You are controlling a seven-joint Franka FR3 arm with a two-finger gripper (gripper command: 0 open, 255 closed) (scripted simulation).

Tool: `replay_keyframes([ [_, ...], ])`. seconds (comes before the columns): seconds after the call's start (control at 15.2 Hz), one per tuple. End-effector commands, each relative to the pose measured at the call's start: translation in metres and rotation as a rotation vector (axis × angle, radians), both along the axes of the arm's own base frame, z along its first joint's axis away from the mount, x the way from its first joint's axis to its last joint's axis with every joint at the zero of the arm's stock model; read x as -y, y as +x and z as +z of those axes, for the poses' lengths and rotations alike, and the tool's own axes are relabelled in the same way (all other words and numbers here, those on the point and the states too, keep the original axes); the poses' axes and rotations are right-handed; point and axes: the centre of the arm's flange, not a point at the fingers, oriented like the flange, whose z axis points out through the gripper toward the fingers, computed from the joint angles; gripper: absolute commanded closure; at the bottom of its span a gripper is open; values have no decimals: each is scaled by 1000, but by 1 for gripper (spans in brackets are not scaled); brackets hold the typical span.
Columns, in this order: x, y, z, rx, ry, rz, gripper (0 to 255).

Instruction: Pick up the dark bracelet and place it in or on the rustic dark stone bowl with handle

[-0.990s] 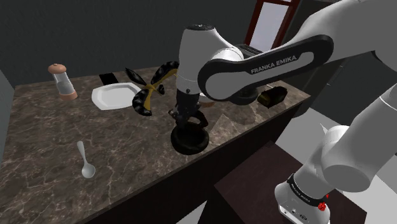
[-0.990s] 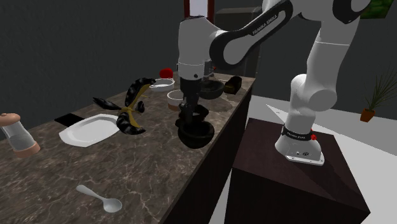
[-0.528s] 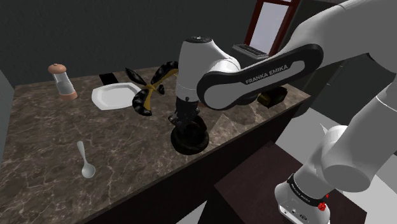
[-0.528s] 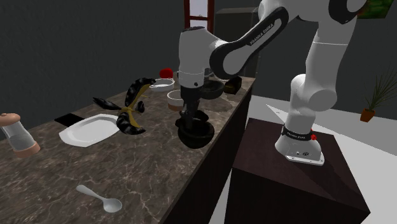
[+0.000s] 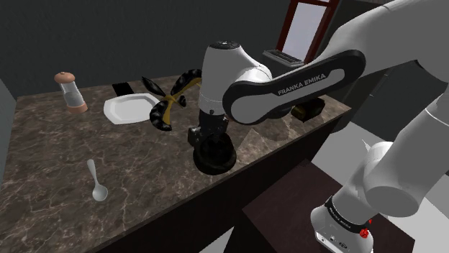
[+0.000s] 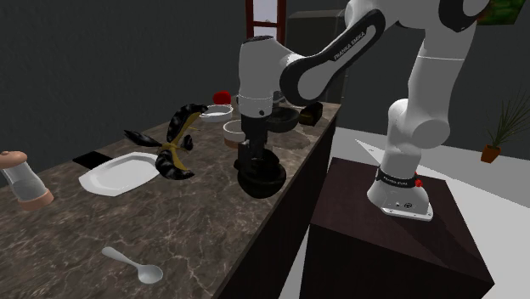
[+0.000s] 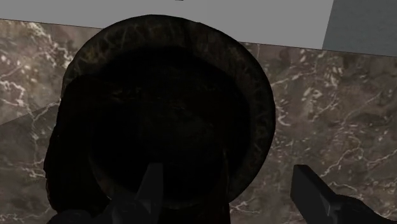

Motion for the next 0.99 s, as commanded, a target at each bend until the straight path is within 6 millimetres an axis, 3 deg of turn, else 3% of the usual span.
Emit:
replay_keyframes([
  [0.0, 0, 0, 0, 0, 0, 0, 0],
  [0.13, 0, 0, 0, 0, 0, 0, 0],
  [0.4, 0, -3, 50, 0, 0, 0, 0],
  [0.92, 0, -3, 50, 0, 0, 0, 0],
])
